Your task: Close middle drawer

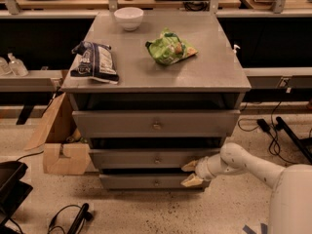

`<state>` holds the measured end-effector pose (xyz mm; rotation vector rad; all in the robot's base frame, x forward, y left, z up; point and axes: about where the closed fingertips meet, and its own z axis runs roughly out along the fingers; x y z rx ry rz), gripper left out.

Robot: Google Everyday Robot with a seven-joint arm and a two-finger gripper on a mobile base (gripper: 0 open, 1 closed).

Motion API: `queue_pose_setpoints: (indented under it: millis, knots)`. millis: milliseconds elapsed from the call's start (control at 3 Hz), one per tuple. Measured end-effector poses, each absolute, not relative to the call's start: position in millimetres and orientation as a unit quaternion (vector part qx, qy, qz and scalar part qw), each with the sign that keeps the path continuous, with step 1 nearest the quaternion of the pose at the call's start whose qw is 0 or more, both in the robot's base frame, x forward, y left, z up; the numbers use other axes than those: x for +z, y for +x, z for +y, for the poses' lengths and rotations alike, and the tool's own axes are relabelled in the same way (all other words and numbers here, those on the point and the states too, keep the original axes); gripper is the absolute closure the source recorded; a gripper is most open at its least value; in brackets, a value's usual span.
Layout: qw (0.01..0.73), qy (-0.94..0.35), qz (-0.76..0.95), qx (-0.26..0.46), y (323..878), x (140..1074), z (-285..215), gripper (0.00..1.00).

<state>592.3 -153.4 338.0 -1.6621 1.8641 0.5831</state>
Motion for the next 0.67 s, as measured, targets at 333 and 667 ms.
queue_pose_setpoints:
  millis: [333,667]
  knots:
    - [0.272,-0.642,0.690,0.196,570,349,-164,0.80]
    - [0.207,-0.690,0.676,0.156,535,379,-184,1.00]
